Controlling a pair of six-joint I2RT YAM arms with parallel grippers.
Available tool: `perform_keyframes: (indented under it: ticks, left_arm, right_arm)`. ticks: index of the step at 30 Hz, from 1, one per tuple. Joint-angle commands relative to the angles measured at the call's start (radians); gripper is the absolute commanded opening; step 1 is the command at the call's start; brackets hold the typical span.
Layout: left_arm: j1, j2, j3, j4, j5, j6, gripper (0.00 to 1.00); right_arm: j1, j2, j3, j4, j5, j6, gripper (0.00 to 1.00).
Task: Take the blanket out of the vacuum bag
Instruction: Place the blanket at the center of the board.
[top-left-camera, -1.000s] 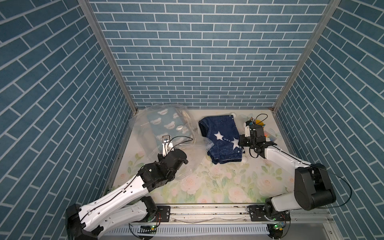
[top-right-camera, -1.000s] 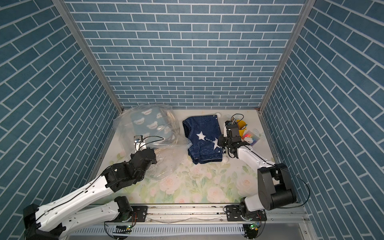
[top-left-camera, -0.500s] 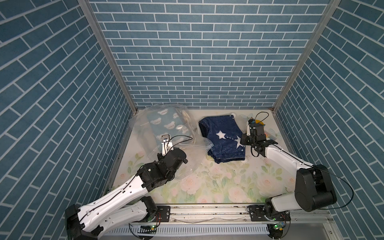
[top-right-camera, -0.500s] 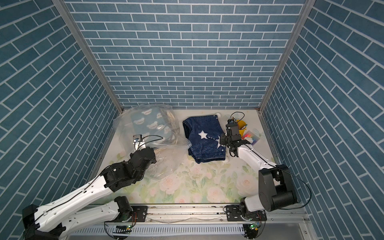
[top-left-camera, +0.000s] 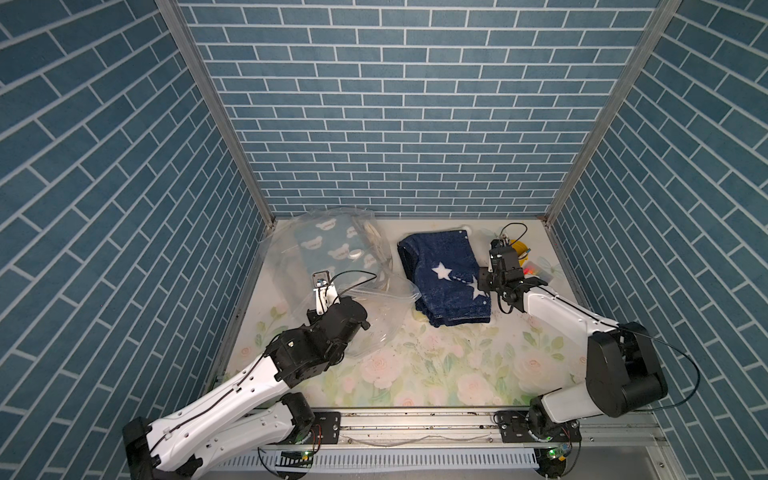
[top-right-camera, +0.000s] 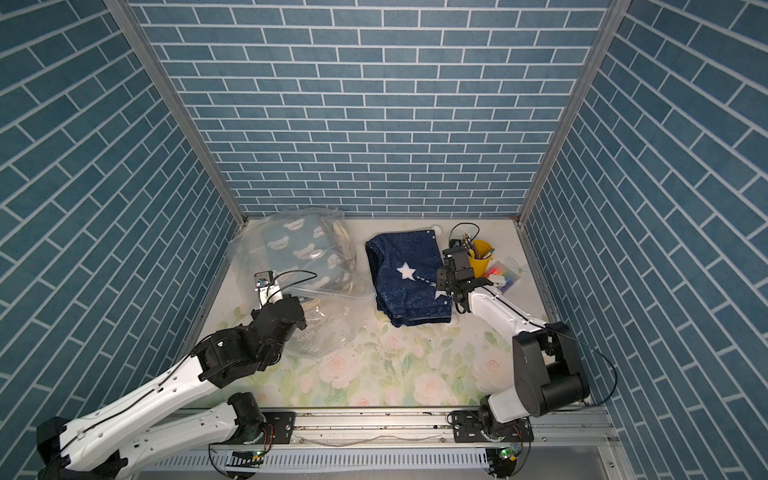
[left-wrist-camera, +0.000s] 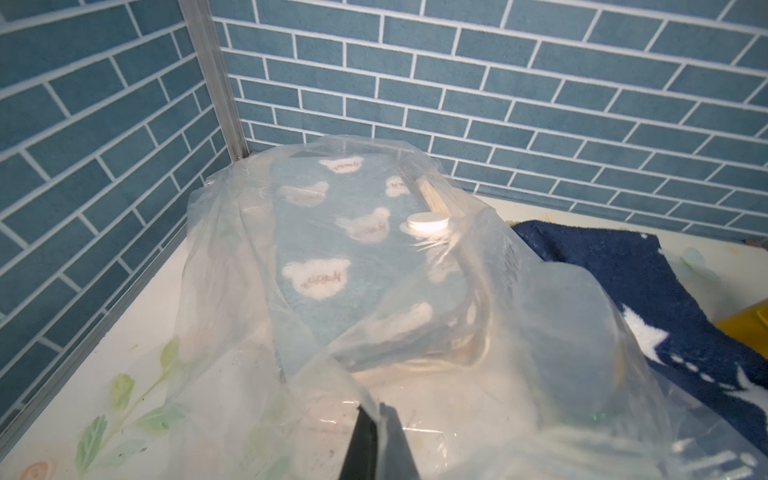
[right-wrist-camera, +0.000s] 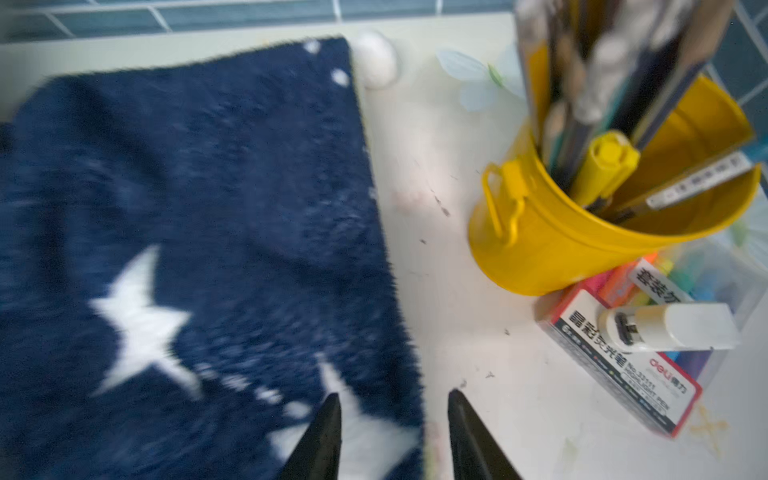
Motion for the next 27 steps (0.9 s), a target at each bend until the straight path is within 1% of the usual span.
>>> perform_keyframes:
  ticks: [1,3,5,7,8,11,13,16,20,24,27]
  left_arm:
    - [0.003,-0.028,0.005,-0.041,-0.082,-0.067,0.00]
    - [0.003,-0.041,-0.008,-0.040,-0.092,-0.094,0.00]
    - [0.003,-0.050,-0.025,-0.028,-0.081,-0.103,0.00]
    - [0.003,-0.050,-0.039,-0.022,-0.068,-0.114,0.00]
    - [0.003,-0.049,-0.043,-0.020,-0.059,-0.117,0.00]
    - [0.003,-0.048,-0.050,-0.009,-0.034,-0.111,0.00]
    - [0.003,-0.048,-0.052,-0.007,-0.029,-0.109,0.00]
    - [0.004,-0.054,-0.052,0.000,-0.015,-0.097,0.00]
    - [0.003,-0.064,-0.069,0.013,0.001,-0.085,0.00]
    - [0.003,-0.068,-0.080,0.025,-0.002,-0.078,0.00]
    - [0.003,-0.063,-0.080,0.035,-0.001,-0.066,0.00]
  right_arm:
    - [0.100,0.008,0.083,0.015,-0.016,-0.004,0.42]
    - [0.147,0.109,0.149,0.031,-0.086,-0.018,0.33]
    - [0.188,0.225,0.232,0.040,-0.114,-0.040,0.19]
    - [0.198,0.316,0.298,0.080,-0.162,-0.047,0.06]
    - [0.198,0.366,0.344,0.089,-0.177,-0.050,0.01]
    - [0.197,0.526,0.531,0.046,-0.167,-0.101,0.00]
    - [0.192,0.621,0.669,0.007,-0.156,-0.106,0.00]
    - [0.192,0.737,0.837,-0.057,-0.124,-0.142,0.20]
    - [0.187,0.891,1.020,-0.163,-0.095,-0.185,0.31]
    - [0.188,0.917,1.035,-0.164,-0.116,-0.199,0.38]
    - [0.189,0.884,0.966,-0.111,-0.122,-0.201,0.46]
